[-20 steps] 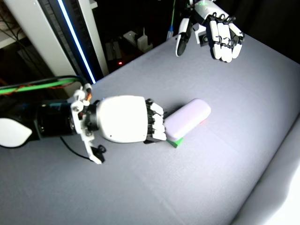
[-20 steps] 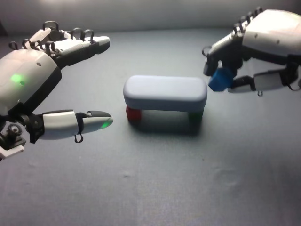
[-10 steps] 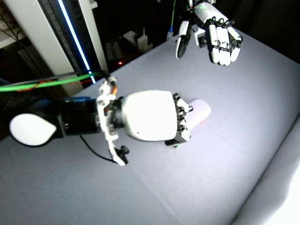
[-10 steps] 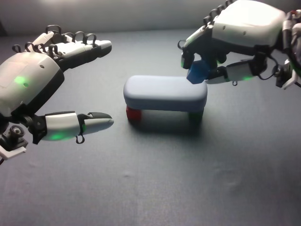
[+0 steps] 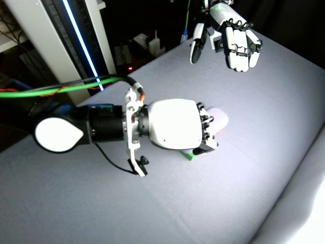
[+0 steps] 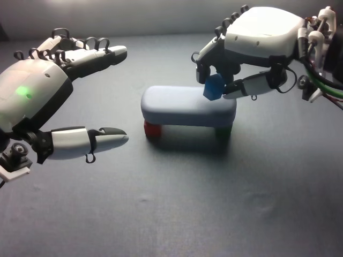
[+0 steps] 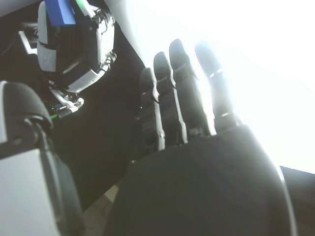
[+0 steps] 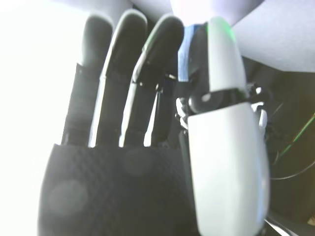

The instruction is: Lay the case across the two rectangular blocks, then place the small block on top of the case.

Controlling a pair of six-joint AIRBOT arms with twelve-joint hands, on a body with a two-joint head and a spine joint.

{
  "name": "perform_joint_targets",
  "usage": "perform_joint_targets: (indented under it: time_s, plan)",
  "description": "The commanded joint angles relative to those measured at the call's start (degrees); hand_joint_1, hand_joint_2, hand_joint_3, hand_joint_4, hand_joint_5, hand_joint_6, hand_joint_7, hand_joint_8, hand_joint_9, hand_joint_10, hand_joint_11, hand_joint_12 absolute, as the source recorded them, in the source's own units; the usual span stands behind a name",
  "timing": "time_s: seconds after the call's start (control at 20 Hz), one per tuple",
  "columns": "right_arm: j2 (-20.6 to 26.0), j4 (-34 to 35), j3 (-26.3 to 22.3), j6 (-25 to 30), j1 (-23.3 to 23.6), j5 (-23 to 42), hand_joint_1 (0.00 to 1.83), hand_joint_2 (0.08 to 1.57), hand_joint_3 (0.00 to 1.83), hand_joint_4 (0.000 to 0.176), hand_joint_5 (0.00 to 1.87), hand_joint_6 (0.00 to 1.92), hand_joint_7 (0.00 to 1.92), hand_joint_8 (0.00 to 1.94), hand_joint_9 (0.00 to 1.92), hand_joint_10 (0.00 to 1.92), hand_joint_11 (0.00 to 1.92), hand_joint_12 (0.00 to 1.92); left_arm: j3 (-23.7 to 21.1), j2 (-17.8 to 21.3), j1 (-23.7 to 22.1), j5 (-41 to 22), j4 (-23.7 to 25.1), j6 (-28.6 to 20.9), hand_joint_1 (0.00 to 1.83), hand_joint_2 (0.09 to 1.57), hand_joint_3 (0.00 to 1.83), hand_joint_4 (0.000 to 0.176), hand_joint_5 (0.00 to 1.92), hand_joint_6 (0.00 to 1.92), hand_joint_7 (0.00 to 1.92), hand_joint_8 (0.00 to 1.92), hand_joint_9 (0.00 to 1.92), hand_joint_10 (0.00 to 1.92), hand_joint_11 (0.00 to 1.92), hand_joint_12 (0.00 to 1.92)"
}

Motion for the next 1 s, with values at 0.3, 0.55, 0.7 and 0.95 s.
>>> perform_joint_targets:
  time_s: [0.3,0.55,0.7,0.95]
  plan:
    - [-1.5,1.4,2.2,-0.1,1.3,1.8,1.26,1.07,0.00,0.000,0.93,1.10,1.21,0.64,1.07,0.87,0.78,1.32,0.3,-0.3,-0.6,-7.0,0.6,-0.5,0.83,0.93,0.00,0.000,0.43,0.00,0.46,0.00,0.49,0.00,0.00,1.00]
    - [-2.1,1.2,2.7,-0.1,1.3,0.8,1.24,1.10,0.00,0.000,0.91,1.16,1.10,0.79,0.94,1.00,0.74,1.42,0.3,-0.4,-0.6,-7.0,0.7,-0.7,0.81,0.92,0.00,0.000,0.45,0.00,0.48,0.00,0.51,0.01,0.00,1.00]
    - [-2.2,0.8,2.7,-0.1,1.3,0.4,1.23,1.10,0.00,0.006,0.93,1.13,1.06,0.86,0.88,1.05,0.71,1.48,0.3,-0.4,-0.6,-7.0,0.7,-0.8,0.84,0.92,0.00,0.000,0.44,0.00,0.48,0.00,0.49,0.00,0.00,0.97]
    - [-2.3,0.2,2.7,-0.2,1.3,-0.3,1.21,1.14,0.00,0.000,0.90,1.06,0.96,1.12,0.77,1.21,0.67,1.57,0.4,-0.4,-0.6,-7.1,0.7,-0.9,0.82,0.92,0.00,0.000,0.44,0.00,0.47,0.00,0.50,0.00,0.00,0.97]
